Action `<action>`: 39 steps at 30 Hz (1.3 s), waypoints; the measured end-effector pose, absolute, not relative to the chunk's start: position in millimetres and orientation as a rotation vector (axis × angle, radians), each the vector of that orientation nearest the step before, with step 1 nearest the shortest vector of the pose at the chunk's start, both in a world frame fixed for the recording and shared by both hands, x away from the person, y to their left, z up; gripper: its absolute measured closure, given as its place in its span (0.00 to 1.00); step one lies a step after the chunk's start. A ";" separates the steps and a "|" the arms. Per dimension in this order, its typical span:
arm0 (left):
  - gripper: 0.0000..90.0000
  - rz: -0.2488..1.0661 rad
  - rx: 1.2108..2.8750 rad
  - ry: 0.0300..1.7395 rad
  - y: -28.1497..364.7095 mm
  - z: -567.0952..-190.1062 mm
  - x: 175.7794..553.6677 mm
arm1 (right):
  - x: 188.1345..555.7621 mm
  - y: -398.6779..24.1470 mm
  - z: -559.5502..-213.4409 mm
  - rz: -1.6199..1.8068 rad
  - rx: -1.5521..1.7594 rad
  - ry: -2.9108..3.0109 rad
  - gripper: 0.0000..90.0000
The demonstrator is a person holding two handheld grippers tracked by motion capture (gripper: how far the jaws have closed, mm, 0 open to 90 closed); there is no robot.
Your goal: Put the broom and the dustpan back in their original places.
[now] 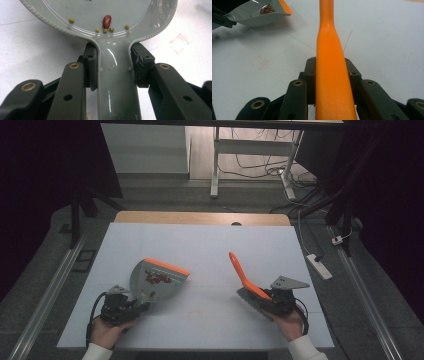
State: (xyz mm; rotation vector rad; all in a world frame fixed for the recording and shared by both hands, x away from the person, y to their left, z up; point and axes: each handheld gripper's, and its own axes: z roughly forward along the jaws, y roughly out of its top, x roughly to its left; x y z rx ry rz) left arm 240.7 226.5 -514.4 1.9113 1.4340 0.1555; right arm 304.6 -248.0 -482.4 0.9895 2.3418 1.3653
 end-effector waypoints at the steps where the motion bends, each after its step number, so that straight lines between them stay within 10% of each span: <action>1: 0.68 0.160 1.907 1.444 227.0 -514.6 240.8 | 304.5 -248.1 -482.3 1.367 0.992 2.341 0.78; 39: 0.68 0.238 1.755 1.754 229.5 -526.3 245.0 | 313.5 -251.7 -497.5 1.280 1.130 2.408 0.78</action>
